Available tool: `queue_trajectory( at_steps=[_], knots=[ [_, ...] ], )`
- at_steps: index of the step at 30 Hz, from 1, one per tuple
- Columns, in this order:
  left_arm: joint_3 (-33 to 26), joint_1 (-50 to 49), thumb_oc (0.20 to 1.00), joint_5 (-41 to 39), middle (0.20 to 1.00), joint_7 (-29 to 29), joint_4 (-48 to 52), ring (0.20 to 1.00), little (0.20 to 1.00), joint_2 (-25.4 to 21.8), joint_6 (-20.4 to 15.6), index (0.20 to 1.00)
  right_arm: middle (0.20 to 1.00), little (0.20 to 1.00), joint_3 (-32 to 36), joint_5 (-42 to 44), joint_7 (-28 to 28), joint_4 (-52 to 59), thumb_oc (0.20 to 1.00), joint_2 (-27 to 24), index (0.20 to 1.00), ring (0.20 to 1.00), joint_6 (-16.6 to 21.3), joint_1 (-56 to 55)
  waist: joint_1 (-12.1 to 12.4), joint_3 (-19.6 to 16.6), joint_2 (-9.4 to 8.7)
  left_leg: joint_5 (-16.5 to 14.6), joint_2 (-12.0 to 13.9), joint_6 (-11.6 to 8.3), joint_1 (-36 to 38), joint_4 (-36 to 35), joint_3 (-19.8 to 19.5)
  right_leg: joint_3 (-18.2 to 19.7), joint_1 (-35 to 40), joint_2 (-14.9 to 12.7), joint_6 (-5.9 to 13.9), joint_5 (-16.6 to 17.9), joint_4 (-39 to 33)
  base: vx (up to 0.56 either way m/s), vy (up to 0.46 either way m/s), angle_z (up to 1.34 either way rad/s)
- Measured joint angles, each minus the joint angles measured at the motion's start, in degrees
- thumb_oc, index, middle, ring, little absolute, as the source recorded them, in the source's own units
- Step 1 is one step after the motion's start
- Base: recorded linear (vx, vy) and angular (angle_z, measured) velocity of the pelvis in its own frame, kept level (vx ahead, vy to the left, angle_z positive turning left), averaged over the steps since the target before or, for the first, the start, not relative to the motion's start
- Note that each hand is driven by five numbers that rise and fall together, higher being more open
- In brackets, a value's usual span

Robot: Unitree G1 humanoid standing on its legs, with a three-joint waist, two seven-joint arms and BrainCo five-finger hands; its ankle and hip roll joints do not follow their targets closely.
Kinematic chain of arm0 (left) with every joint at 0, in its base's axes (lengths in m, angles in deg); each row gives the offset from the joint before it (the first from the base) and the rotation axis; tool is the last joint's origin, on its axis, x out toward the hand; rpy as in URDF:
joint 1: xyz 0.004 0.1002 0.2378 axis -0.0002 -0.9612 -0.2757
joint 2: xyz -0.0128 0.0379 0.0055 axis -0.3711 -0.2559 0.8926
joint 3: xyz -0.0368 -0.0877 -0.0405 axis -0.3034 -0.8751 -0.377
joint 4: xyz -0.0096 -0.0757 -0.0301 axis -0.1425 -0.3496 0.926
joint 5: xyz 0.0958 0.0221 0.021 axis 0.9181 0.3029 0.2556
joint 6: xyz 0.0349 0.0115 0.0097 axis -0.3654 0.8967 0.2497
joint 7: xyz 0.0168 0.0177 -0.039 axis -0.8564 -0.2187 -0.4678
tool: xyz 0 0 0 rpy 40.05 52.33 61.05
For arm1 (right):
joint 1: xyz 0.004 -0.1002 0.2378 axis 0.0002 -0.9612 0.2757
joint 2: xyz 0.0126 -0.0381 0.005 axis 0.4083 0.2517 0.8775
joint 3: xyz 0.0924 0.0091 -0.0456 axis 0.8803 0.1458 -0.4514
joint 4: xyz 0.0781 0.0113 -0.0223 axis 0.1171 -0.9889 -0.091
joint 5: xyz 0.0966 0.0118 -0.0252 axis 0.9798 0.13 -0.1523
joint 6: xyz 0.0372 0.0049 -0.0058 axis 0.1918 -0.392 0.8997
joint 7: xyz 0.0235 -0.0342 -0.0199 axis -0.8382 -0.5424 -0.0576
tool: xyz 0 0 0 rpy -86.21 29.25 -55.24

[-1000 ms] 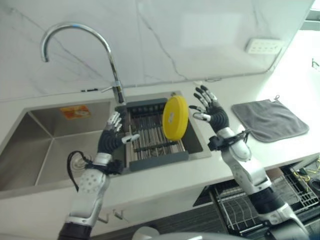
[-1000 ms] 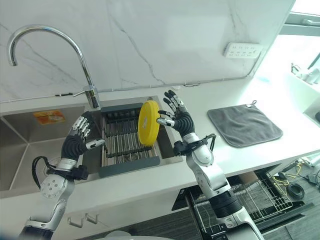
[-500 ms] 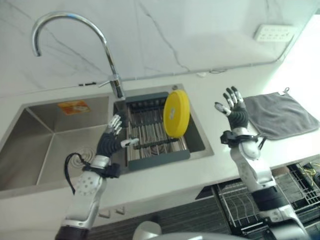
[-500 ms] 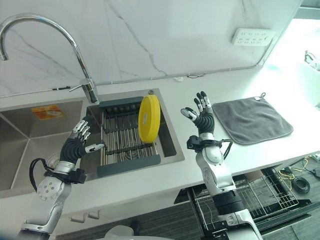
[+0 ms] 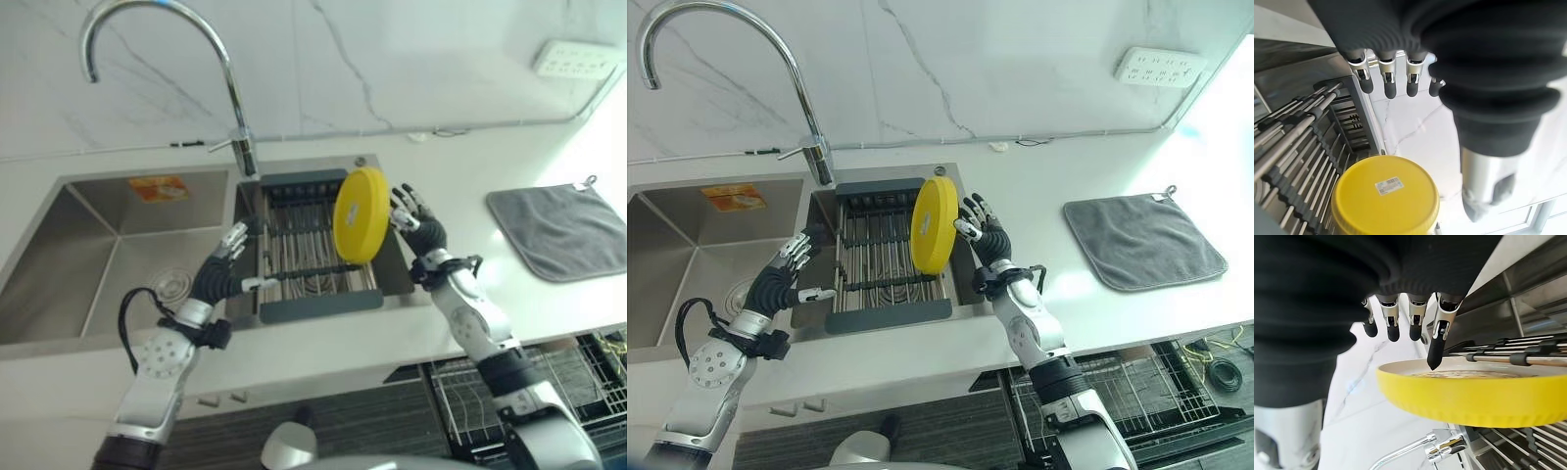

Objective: Place the dishes in the dishwasher.

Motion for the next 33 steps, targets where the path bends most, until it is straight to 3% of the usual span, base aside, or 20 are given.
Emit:
queue_trajectory(
  at_steps=[17, 24, 33],
  knots=[
    [0.04, 0.16, 1.0, -0.02, 1.0, 0.13, 0.14, 1.0, 1.0, 0.62, -2.75, 1.0, 1.0, 1.0, -2.37, -3.39, 5.6, 0.03, 1.0, 2.5, 1.0, 1.0, -0.2, -0.08, 0.06, 0.56, 0.7, 0.14, 0.01, 0.07, 0.04, 0.0, -0.29, -0.13, 0.19, 0.05, -0.01, 0.0, 0.0, 0.0, 0.002, 0.01],
    [0.04, 0.15, 1.0, -0.03, 1.0, 0.1, 0.14, 1.0, 1.0, 0.62, -2.75, 1.0, 1.0, 1.0, -2.37, -4.08, 6.56, 0.02, 1.0, 2.49, 1.0, 1.0, -1.3, -0.11, 0.07, 0.56, 0.68, 0.02, 0.01, -0.12, 0.03, 0.0, -0.34, -0.2, 0.24, 0.05, -0.01, 0.0, 0.01, 0.0, 0.002, 0.0],
    [0.06, 0.15, 1.0, -0.17, 1.0, -0.73, 0.13, 1.0, 1.0, 1.35, -2.66, 1.0, 1.0, 1.0, -2.45, -8.6, 12.32, 0.02, 1.0, 2.84, 1.0, 1.0, -4.15, -0.08, 0.05, 0.62, 0.59, 0.03, -0.06, -0.24, 0.08, 0.0, -0.85, -1.14, 0.72, 0.01, -0.01, -0.01, 0.01, -0.01, 0.008, 0.03]
  ],
)
